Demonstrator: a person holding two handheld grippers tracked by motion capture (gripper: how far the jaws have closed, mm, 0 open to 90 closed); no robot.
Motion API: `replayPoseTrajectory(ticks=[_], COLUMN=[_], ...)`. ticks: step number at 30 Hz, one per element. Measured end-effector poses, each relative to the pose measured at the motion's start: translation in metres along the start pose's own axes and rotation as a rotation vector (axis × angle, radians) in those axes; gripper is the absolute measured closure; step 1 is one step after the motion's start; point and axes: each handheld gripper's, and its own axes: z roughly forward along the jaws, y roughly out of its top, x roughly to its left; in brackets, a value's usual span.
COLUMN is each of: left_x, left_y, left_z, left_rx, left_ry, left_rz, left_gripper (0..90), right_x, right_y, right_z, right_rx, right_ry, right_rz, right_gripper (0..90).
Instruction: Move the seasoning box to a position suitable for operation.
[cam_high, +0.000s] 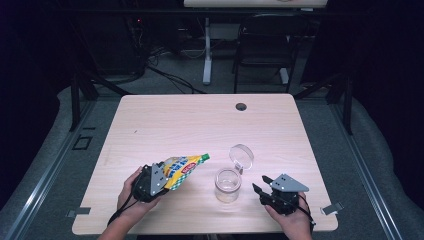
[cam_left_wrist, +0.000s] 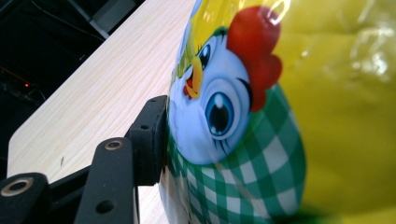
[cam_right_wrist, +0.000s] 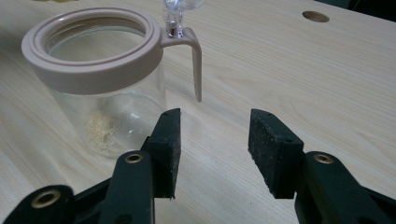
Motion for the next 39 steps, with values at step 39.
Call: replayPoseTrajectory(ticks=[39], left_x=[-0.019], left_y=[0.010], left_z=[-0.003], left_rx=[0.045], left_ry=[0.079], left_rz=[0.225], left_gripper=[47.9], right_x=[0.019], right_y=[0.012], right_z=[-0.013], right_rx=[-0.017], right_ry=[-0.062], right_rz=[-0.207], right_gripper=[59.7])
